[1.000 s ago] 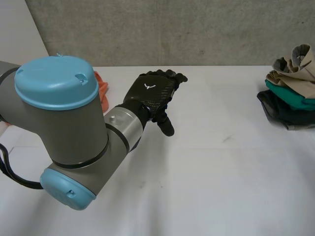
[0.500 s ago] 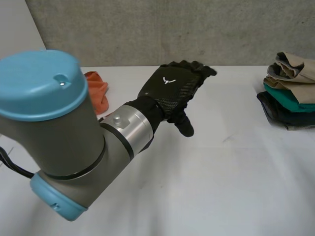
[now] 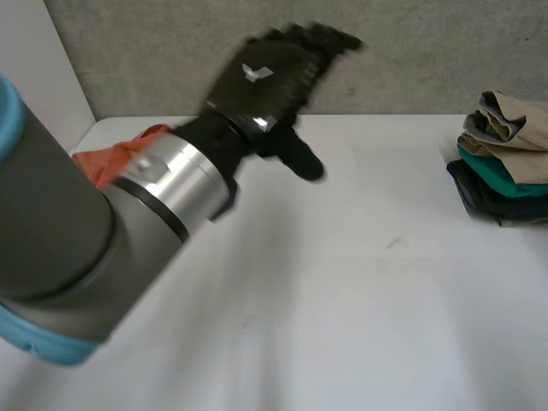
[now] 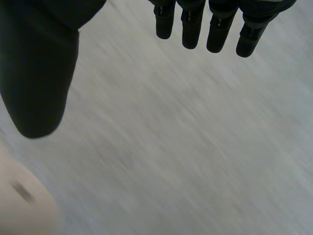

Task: Fold the laundry.

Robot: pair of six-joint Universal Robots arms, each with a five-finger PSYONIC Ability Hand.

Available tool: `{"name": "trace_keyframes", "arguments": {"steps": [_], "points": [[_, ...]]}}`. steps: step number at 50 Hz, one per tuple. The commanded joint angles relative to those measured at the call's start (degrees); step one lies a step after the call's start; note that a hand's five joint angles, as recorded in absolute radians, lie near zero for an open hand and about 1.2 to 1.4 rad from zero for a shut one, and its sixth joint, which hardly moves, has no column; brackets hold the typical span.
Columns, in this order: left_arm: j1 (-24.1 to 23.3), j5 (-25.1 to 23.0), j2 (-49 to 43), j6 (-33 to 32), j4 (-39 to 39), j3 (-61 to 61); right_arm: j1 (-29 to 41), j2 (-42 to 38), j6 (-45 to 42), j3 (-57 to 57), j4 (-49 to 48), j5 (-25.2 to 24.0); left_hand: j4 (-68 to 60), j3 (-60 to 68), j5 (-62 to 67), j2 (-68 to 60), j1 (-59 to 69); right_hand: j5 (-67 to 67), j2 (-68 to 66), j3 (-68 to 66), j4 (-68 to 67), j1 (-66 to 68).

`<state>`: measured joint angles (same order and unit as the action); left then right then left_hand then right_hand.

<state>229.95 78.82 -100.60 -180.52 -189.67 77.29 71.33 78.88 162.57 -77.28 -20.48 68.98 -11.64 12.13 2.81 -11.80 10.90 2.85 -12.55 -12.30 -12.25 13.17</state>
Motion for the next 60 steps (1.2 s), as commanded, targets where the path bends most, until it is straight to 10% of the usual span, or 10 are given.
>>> {"name": "trace_keyframes", "arguments": {"steps": [1,10,18,35,51,60], "points": [[10.24,2.47,0.76,-0.45,0.01,-1.88,16.81,8.13,-0.58,-18.24,-9.92,-12.01,1.59,-2.08,-2.76,1.75,-0.85,-2.85,2.55,2.3,2.25,-3.17],[28.78,2.04,-16.25,-7.11,-3.68,-5.65,28.6,5.41,-10.77,-32.84,-11.95,-14.4,1.64,-2.13,-2.81,1.8,-0.9,-2.85,2.55,2.3,2.25,-3.17],[35.65,-1.47,-37.98,-19.07,-5.36,-19.62,30.19,-1.8,-21.23,-35.22,-6.15,-8.34,1.59,-2.08,-2.76,1.75,-0.85,-2.85,2.55,2.3,2.25,-3.17],[36.54,-9.21,-58.91,-20.83,-7.29,-41.33,28.43,-2.5,-21.59,-39.0,-4.39,-7.63,-10.98,10.49,9.81,-10.82,11.72,-2.85,2.55,2.3,2.25,-3.17],[35.83,-9.39,-61.12,-25.83,-7.55,-44.25,28.34,-2.59,-21.59,-38.74,-4.48,-7.1,-68.28,67.79,67.11,-68.12,69.03,-2.85,2.55,2.3,2.25,-3.17],[31.18,-8.69,-54.2,-28.23,-6.32,-35.39,27.55,-2.42,-21.59,-38.47,-4.39,-7.01,-68.36,67.87,67.19,-68.2,69.1,-2.85,2.55,2.3,2.25,-3.17]]}}
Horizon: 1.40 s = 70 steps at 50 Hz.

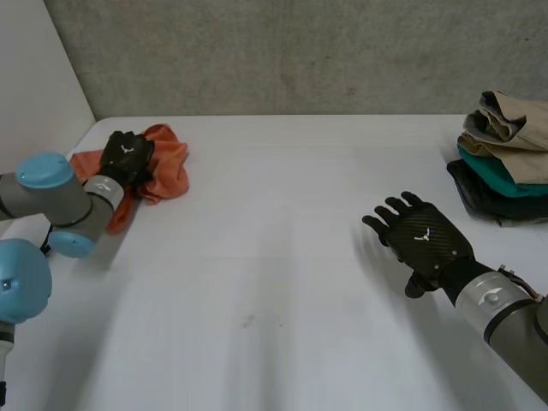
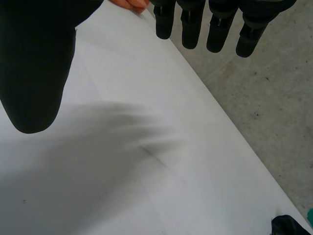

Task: Fold the laundry.

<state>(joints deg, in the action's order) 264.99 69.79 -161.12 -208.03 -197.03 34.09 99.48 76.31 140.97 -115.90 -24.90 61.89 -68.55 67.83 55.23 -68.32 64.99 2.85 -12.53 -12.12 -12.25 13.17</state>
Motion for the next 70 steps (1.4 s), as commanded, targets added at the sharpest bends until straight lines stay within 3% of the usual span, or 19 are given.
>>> {"name": "trace_keyframes", "arguments": {"steps": [1,6,7,14,19,20,21,22,23,25,30,35,52,59,60,61,64,70], "points": [[-4.38,0.26,9.13,-0.1,0.95,9.75,-0.69,0.24,0.01,0.24,-0.06,0.07,-11.45,12.17,14.77,-11.68,15.01,-2.85,2.53,2.12,2.25,-3.17],[-7.55,0.17,24.96,8.5,0.07,21.18,-0.86,0.86,0.01,0.24,0.03,0.07,-11.45,12.17,14.77,-11.68,15.01,-2.85,2.53,2.12,2.25,-3.17],[-9.12,0.25,28.2,12.69,-0.54,23.63,-0.86,0.86,0.01,0.15,0.03,0.07,-11.45,12.17,14.77,-11.68,15.01,-2.85,2.53,2.12,2.25,-3.17],[-16.06,-0.27,40.33,29.94,-0.37,32.25,-1.92,2.53,-0.08,-0.38,0.12,-0.28,-11.45,12.17,14.77,-11.68,15.01,-2.85,2.53,2.12,2.25,-3.17],[-20.12,1.3,44.67,31.72,-3.0,33.68,-2.71,3.14,0.1,-0.46,0.29,-0.46,-11.45,12.17,14.77,-11.68,15.01,-2.85,2.53,2.12,2.25,-3.17],[-19.95,2.01,44.32,31.55,-3.44,33.24,-2.8,3.23,0.1,-0.46,0.47,-0.46,-11.45,12.17,14.77,-11.68,15.01,-2.85,2.53,2.12,2.25,-3.17],[-19.86,2.88,43.53,31.28,-3.71,32.98,-2.8,3.23,0.1,-0.46,0.55,-0.46,3.68,-2.97,-0.36,3.45,-0.12,-2.85,2.53,2.12,2.25,-3.17],[-19.6,4.54,41.44,29.97,-3.8,32.28,-2.8,3.23,0.1,-0.46,0.55,-0.54,32.15,-31.43,-28.82,31.91,-28.58,-2.85,2.53,2.12,2.25,-3.17],[-19.33,5.34,40.2,28.83,-3.62,32.01,-2.88,3.23,0.01,-0.55,0.55,-0.54,35.76,-35.04,-32.44,35.53,-32.19,-2.85,2.53,2.12,2.25,-3.17],[-18.81,6.58,37.65,25.24,-3.18,31.05,-2.88,3.23,0.01,-0.55,0.55,-0.54,36.63,-35.91,-33.31,36.4,-33.06,-2.85,2.53,2.12,2.25,-3.17],[-12.06,7.9,29.75,9.44,0.06,28.5,-2.88,3.23,0.01,-0.46,0.55,-0.63,45.05,-44.33,-41.73,44.81,-41.48,-2.85,2.53,2.12,2.25,-3.17],[-8.61,8.08,22.97,0.7,3.05,24.72,-3.15,2.88,-0.08,-0.2,0.55,-0.89,45.39,-44.67,-42.06,45.15,-41.82,-2.85,2.53,2.12,2.25,-3.17],[-6.94,7.2,8.64,-0.62,3.76,9.43,-4.2,2.18,-0.25,0.33,0.38,-0.46,39.18,-38.46,-35.86,38.94,-35.61,-2.85,2.53,2.12,2.25,-3.17],[-6.85,7.29,3.45,-0.71,4.9,3.62,-4.11,1.56,-0.34,0.33,0.38,-0.19,12.13,-11.41,-8.81,11.9,-8.56,-2.85,2.53,2.12,2.25,-3.17],[-6.94,7.29,3.45,-0.8,4.99,3.53,-4.11,1.56,-0.34,0.33,0.38,-0.19,4.25,-3.53,-0.93,4.02,-0.69,-2.85,2.53,2.12,2.25,-3.17],[-6.94,7.81,3.71,-1.06,5.08,3.97,-4.2,1.56,-0.34,0.33,0.38,-0.19,-11.29,12.01,14.61,-11.52,14.86,-2.85,2.53,2.12,2.25,-3.17],[-7.29,8.34,4.76,-1.85,5.17,4.58,-4.2,1.56,-0.34,0.33,0.38,-0.1,-11.45,12.17,14.77,-11.68,15.01,-2.85,2.53,2.12,2.25,-3.17],[-10.8,12.29,16.53,-0.72,4.82,13.27,-4.2,1.56,-0.34,0.33,0.38,-0.02,-11.45,12.17,14.77,-11.68,15.01,-2.85,2.53,2.12,2.25,-3.17]]}}
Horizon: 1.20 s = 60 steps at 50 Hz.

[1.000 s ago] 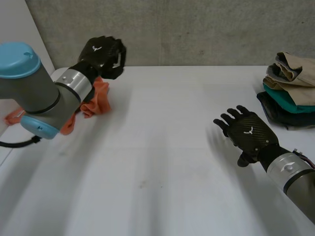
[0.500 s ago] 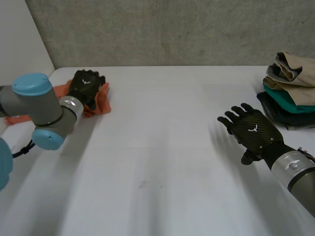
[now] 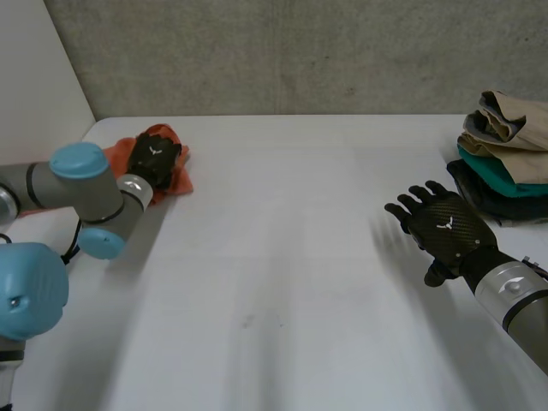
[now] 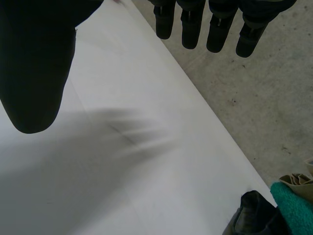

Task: Fold the laundry.

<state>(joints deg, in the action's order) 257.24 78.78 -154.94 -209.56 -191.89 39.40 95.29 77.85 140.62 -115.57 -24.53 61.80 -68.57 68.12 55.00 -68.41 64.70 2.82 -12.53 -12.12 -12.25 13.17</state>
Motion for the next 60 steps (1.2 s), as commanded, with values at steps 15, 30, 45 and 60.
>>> {"name": "trace_keyframes", "arguments": {"steps": [15,30,45,60], "points": [[-25.55,3.4,39.63,27.7,-0.94,27.39,-1.24,4.15,0.44,-0.18,-0.17,1.82,-11.43,11.88,15.0,-11.59,15.3,-2.82,2.53,2.12,2.25,-3.17],[-39.98,5.68,27.24,30.79,-2.52,26.43,-2.38,4.77,3.78,2.54,0.0,12.29,39.49,-39.04,-35.93,39.34,-35.62,-2.82,2.53,2.12,2.25,-3.17],[-27.07,14.91,48.85,24.38,-1.47,44.52,-2.12,7.93,4.57,3.59,11.58,12.02,48.59,-48.14,-45.03,48.44,-44.73,-2.82,2.53,2.12,2.25,-3.17],[-14.66,-6.61,34.03,12.07,-1.91,41.92,3.5,9.16,21.36,5.36,30.77,13.6,47.76,-47.31,-44.19,47.6,-43.89,-2.82,2.53,2.12,2.25,-3.17]]}}
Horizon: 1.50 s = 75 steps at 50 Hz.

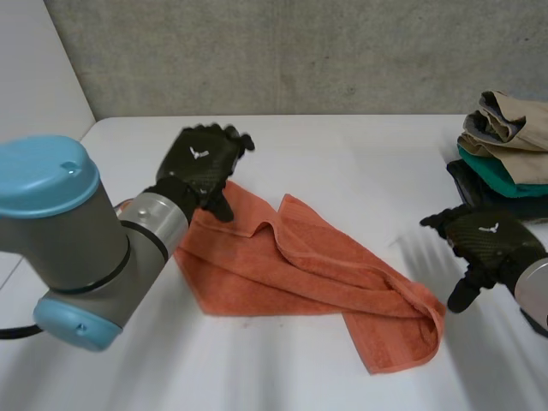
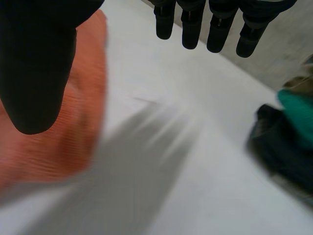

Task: Fold the laundry.

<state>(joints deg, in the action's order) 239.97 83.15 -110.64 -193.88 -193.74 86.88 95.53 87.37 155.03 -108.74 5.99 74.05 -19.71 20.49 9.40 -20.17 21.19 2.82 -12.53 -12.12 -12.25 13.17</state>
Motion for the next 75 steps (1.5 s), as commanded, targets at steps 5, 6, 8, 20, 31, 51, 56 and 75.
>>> {"name": "trace_keyframes", "arguments": {"steps": [5,6,8,20,31,51,56,75], "points": [[2.17,-11.43,-18.02,-4.23,0.47,-12.33,3.7,-0.97,8.0,-4.45,-4.57,5.12,-3.29,2.51,3.59,-2.82,1.8,-2.82,2.53,2.12,2.25,-3.17],[1.99,-11.52,-19.08,-4.23,0.47,-13.3,3.79,-1.06,8.27,-4.81,-5.19,5.66,-3.79,3.01,4.1,-3.32,2.31,-2.82,2.53,2.12,2.25,-3.17],[1.47,-11.87,-21.88,-4.23,0.3,-15.76,3.97,-1.06,9.14,-5.6,-6.33,6.36,-5.47,4.69,5.77,-5.0,3.98,-2.82,2.53,2.12,2.25,-3.17],[0.76,-11.17,-31.83,-7.03,0.3,-25.44,4.93,-6.15,15.83,-5.87,-9.06,5.84,-30.51,29.73,30.81,-30.04,29.03,11.72,-12.01,-12.42,-12.29,11.37],[-1.6,-7.4,-30.35,-11.7,0.65,-24.3,5.55,-12.23,14.86,-2.27,-12.66,5.84,-60.29,59.51,60.6,-59.83,58.81,67.18,-67.47,-67.88,-67.75,66.83],[-2.23,6.15,14.74,-11.17,4.95,-0.31,4.93,5.27,-19.75,29.44,16.66,5.76,-60.29,59.51,60.6,-59.83,58.81,67.18,-67.47,-67.88,-67.75,66.83],[-2.67,6.5,17.65,-11.17,6.8,5.4,5.55,-2.19,-28.11,32.36,24.24,6.01,-60.29,59.51,60.6,-59.83,58.81,67.18,-67.47,-67.88,-67.75,66.83],[1.55,12.3,-16.01,-13.72,-0.82,-36.2,11.88,-26.82,-32.95,51.6,-13.6,17.09,-60.29,59.51,60.6,-59.83,58.81,67.18,-67.47,-67.88,-67.75,66.83]]}}
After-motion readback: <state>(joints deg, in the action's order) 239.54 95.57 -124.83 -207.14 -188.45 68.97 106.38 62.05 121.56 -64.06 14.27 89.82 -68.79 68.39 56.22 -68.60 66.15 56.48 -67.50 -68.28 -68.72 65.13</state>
